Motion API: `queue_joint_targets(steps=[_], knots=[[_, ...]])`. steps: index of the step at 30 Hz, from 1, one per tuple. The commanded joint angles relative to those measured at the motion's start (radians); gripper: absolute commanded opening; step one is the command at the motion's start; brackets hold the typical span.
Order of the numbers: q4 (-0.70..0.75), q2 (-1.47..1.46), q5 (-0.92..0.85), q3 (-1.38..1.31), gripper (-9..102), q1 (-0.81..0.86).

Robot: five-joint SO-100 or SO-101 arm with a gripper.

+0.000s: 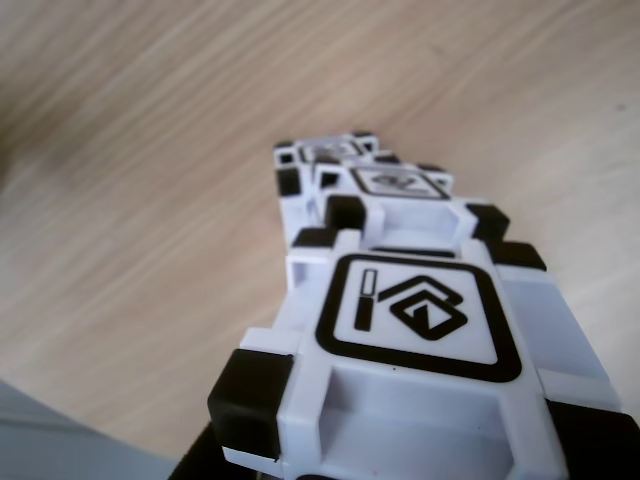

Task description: Stack cubes from left to right.

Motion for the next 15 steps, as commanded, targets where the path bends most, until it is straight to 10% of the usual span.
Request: queue_joint_targets(steps=[1,15], knots=[[0.003,0.028,-0.015,-0.049,0,0.006],[0.011,0.043,-0.054,-0.049,40,0.006]])
